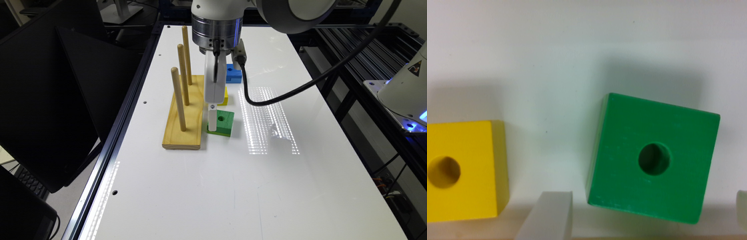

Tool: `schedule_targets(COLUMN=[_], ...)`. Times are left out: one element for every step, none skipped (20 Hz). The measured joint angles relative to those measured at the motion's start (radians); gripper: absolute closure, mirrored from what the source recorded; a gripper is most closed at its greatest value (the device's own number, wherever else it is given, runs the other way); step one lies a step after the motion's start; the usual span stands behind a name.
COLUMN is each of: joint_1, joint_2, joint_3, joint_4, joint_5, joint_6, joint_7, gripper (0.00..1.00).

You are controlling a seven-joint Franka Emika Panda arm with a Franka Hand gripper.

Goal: Pick up green block.

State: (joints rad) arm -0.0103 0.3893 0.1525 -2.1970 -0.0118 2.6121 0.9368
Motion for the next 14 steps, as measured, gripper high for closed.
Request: schedule_targets(joint_1=[0.0,0.0,0.0,0.0,0.0,0.0,0.0,0.0,0.0,0.0,0.0,0.001,0.001,0.001], joint_2=[0.0,0.0,0.0,0.0,0.0,0.0,0.0,0.0,0.0,0.0,0.0,0.0,0.0,0.0], joint_3=[0.0,0.0,0.0,0.0,0.0,0.0,0.0,0.0,0.0,0.001,0.002,0.003,0.003,0.003], joint_4=[0.0,0.0,0.0,0.0,0.0,0.0,0.0,-0.002,-0.003,-0.006,-0.009,-0.012,-0.014,-0.014], joint_5=[0.0,0.0,0.0,0.0,0.0,0.0,0.0,0.0,0.0,0.0,0.0,0.0,0.0,0.0], joint_6=[0.0,0.0,0.0,0.0,0.0,0.0,0.0,0.0,0.0,0.0,0.0,0.0,0.0,0.0], joint_7=[0.0,0.0,0.0,0.0,0.0,0.0,0.0,0.0,0.0,0.0,0.0,0.001,0.001,0.001], gripper=[0.0,0.0,0.0,0.0,0.0,0.0,0.0,0.0,0.0,0.0,0.0,0.0,0.0,0.0])
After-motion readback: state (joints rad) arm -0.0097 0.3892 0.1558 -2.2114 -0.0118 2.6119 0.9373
